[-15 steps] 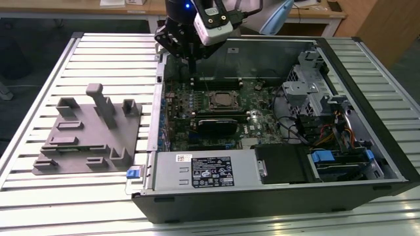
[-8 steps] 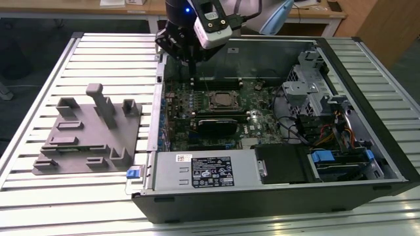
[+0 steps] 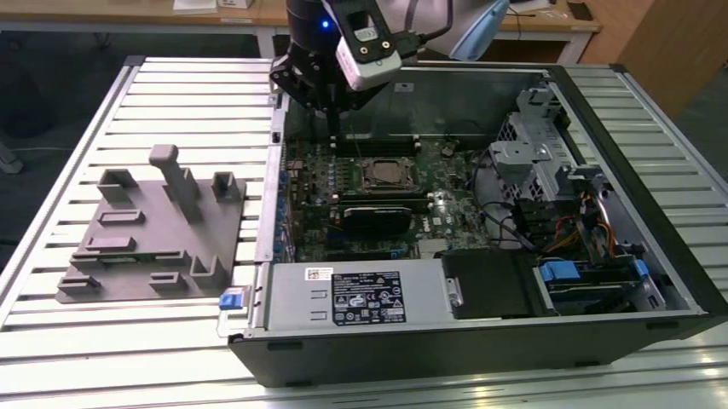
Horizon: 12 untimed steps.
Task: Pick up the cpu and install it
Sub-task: 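Install the first cpu locking lever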
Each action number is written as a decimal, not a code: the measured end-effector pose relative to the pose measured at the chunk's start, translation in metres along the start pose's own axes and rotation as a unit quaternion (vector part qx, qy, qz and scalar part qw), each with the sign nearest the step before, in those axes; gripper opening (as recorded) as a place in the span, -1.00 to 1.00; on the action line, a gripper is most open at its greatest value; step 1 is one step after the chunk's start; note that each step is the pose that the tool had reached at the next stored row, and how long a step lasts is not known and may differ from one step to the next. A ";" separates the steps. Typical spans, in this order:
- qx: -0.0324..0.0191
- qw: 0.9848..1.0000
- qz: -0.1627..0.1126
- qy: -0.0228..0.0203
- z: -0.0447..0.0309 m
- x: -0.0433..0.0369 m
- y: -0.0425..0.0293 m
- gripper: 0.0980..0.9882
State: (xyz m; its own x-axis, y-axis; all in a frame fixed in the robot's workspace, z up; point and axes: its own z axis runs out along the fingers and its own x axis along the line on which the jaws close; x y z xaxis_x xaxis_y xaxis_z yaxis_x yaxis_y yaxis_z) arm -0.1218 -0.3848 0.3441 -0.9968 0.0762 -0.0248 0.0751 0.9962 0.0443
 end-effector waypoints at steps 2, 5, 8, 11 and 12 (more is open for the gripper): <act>0.000 1.000 0.000 0.000 0.0003 0.0000 0.0000 -0.98; 0.000 1.000 0.000 0.000 0.0010 0.0000 0.0001 -0.98; 0.000 1.000 0.000 0.000 0.0036 0.0003 0.0010 -0.98; 0.001 1.000 0.000 0.000 0.0092 0.0005 0.0036 -0.98; 0.001 1.000 0.000 0.000 0.0112 0.0004 0.0053 -0.98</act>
State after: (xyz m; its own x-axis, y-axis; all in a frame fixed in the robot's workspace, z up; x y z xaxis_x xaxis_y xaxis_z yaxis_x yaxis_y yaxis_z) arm -0.1215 -0.3790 0.3332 -0.9968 0.0762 -0.0250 0.0751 0.9963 0.0428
